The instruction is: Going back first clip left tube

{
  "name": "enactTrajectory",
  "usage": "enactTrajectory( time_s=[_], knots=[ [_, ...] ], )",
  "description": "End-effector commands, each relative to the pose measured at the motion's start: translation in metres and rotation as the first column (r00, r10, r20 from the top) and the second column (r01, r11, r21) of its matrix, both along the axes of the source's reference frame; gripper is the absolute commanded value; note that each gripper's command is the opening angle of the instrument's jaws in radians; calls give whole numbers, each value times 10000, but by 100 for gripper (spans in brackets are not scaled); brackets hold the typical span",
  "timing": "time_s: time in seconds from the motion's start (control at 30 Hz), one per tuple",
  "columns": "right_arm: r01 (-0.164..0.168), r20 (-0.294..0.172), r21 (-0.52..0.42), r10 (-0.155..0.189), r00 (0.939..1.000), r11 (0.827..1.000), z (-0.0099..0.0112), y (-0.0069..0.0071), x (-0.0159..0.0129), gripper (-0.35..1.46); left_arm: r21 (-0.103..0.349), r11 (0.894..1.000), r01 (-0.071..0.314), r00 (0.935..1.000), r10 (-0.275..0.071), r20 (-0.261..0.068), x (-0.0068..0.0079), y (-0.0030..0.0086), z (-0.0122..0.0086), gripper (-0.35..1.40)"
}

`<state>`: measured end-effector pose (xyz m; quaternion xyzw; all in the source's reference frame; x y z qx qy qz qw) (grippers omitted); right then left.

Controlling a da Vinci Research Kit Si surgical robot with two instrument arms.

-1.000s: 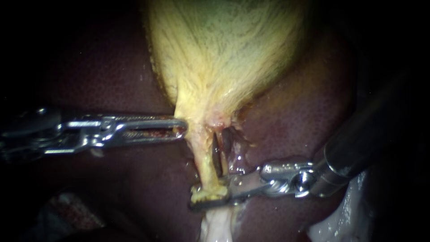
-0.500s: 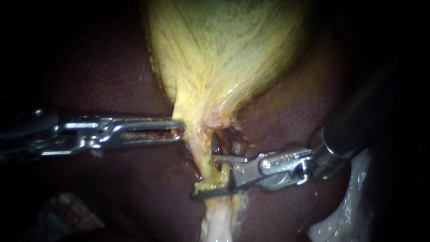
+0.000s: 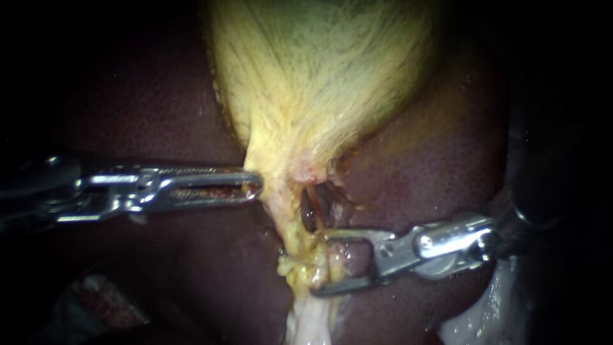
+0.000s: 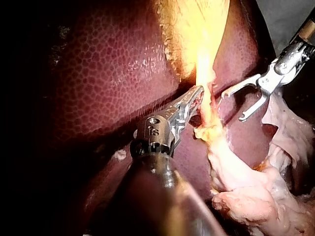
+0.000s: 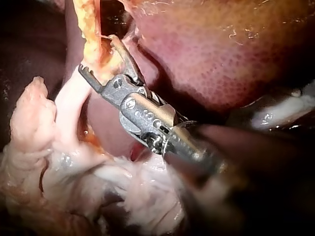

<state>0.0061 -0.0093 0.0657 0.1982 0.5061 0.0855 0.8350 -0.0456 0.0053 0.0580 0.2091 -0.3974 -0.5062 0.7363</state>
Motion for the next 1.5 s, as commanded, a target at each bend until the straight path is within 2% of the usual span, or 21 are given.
enactTrajectory(
  time_s=[0.03, 0.13, 0.33, 0.47, 0.57, 0.67, 0.97, 1.23, 1.5],
  knots=[
    [-38, 29, -84, 39, 10000, 10000, -4, 5, -6, 60, 0, 10000, -5, 10000, 5, 3, 0, 0, 2, -23],
    [-189, 140, -343, 194, 9997, 9992, -15, 19, -22, 60, -2, 10000, -7, 10000, 7, 4, 0, 0, 3, -23],
    [-3, 30, -825, 6, 10000, 9966, -39, 32, -46, 60, -8, 10000, -9, 10000, 9, 3, 0, 0, 6, -23],
    [232, -385, -1058, -274, 9989, 9941, -57, 37, -51, 60, -21, 10000, -16, 10000, 16, 3, 0, 0, 10, -23],
    [487, -788, -999, -567, 9953, 9938, -71, 37, -52, 60, -29, 10000, -18, 10000, 18, 1, 0, 0, 13, -23],
    [496, -939, -1127, -604, 9937, 9924, -79, 38, -51, 60, -34, 10000, -19, 10000, 20, 1, -1, 1, 15, -23],
    [410, -1101, -1223, -546, 9924, 9917, -78, 41, -51, 60, -111, 9999, 8, 10000, -8, -41, -12, -1, 35, -23],
    [398, -1163, -1330, -554, 9917, 9903, -77, 42, -49, 60, -117, 9999, -45, 10000, 45, 13, -35, -1, 56, -23],
    [372, -1183, -1328, -532, 9916, 9904, -76, 43, -49, 60, -90, 9999, -134, 9999, 134, 17, -42, -5, 61, -23]
  ],
)
